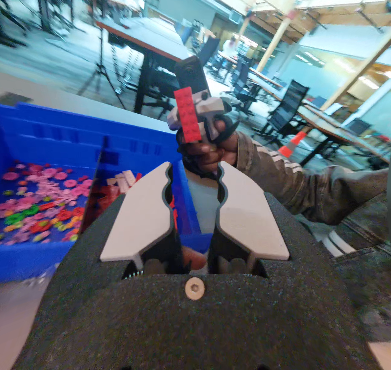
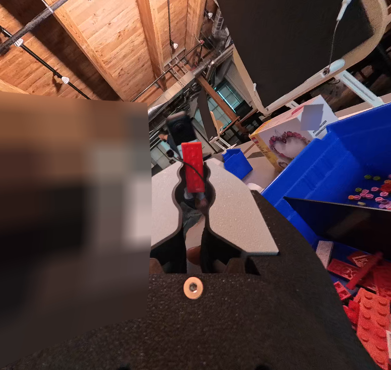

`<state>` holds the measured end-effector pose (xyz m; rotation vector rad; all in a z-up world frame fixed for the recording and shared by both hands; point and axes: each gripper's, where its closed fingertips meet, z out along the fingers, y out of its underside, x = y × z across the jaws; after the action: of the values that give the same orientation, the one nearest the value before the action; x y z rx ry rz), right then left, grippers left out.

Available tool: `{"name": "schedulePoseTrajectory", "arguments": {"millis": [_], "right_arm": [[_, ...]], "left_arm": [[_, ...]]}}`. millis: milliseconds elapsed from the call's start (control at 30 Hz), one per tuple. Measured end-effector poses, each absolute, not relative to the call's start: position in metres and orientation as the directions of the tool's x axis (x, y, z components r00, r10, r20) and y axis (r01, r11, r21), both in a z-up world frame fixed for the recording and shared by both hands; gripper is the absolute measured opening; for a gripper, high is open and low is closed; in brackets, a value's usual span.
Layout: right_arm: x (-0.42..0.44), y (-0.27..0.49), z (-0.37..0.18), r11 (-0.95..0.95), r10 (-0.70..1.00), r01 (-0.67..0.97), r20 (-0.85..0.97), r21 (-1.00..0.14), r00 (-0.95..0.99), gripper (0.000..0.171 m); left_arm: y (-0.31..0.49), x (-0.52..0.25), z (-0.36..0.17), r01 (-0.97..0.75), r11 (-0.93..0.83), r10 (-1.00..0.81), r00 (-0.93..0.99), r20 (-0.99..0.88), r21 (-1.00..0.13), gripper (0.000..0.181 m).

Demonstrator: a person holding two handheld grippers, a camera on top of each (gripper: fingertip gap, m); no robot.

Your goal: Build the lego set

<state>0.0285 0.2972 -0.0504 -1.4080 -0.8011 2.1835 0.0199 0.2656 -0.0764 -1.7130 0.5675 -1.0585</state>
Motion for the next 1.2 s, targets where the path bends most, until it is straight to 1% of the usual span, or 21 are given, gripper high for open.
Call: {"name": "schedulePoseTrajectory", "arguments": {"millis": [67,133,300,400,467,533,700,833,867,933,1033,1133,1200], "right_arm": [[0.027,0.295,-0.052,-0.743,0.620,-0.027,-0.674,-0.668,-0.401,0.016],[0.026,0.294,-0.053,-0.743,0.620,-0.026,-0.674,-0.669,-0.402,0.016],[0.021,0.294,-0.058,-0.750,0.607,-0.004,-0.685,-0.662,-0.404,0.016],[0.020,0.295,-0.060,-0.754,0.601,-0.001,-0.690,-0.656,-0.403,0.016],[0.020,0.298,-0.064,-0.748,0.614,-0.001,-0.691,-0.664,-0.382,0.016],[0.020,0.299,-0.066,-0.751,0.609,0.005,-0.696,-0.660,-0.380,0.016],[0.018,0.301,-0.073,-0.747,0.615,0.025,-0.705,-0.664,-0.353,0.017],[0.018,0.307,-0.072,-0.745,0.621,0.044,-0.716,-0.666,-0.319,0.017],[0.018,0.310,-0.070,-0.747,0.618,0.051,-0.721,-0.663,-0.315,0.015],[0.014,0.318,-0.064,-0.751,0.608,0.071,-0.730,-0.656,-0.313,0.001],[0.006,0.337,-0.062,-0.711,0.659,0.118,-0.715,-0.694,-0.235,0.000],[0.005,0.348,-0.066,-0.649,0.725,0.178,-0.672,-0.740,-0.149,0.000],[0.002,0.360,-0.075,-0.608,0.771,0.231,-0.634,-0.760,-0.058,0.000]], "left_arm": [[0.273,0.031,-0.074,0.153,-0.440,-0.783,0.417,0.462,-0.885,0.041],[0.280,0.035,-0.070,0.205,-0.453,-0.777,0.387,0.497,-0.868,0.041],[0.287,0.044,-0.079,0.186,-0.469,-0.778,0.375,0.504,-0.863,0.042],[0.290,0.043,-0.079,0.196,-0.456,-0.784,0.373,0.496,-0.868,0.024],[0.291,0.042,-0.081,0.189,-0.453,-0.790,0.369,0.490,-0.871,0.018],[0.292,0.041,-0.083,0.190,-0.454,-0.789,0.369,0.492,-0.871,0.017],[0.295,0.039,-0.091,0.162,-0.442,-0.790,0.397,0.468,-0.882,0.017],[0.302,0.031,-0.087,0.170,-0.416,-0.784,0.431,0.447,-0.893,0.016],[0.305,0.027,-0.084,0.180,-0.409,-0.780,0.439,0.445,-0.895,0.016],[0.314,0.016,-0.076,0.190,-0.391,-0.773,0.464,0.434,-0.900,0.016],[0.331,-0.007,-0.060,0.197,-0.364,-0.752,0.515,0.412,-0.910,0.016],[0.336,-0.025,-0.047,0.164,-0.321,-0.744,0.566,0.356,-0.933,0.016],[0.336,-0.036,-0.038,0.143,-0.290,-0.738,0.596,0.316,-0.946,0.016]]}}
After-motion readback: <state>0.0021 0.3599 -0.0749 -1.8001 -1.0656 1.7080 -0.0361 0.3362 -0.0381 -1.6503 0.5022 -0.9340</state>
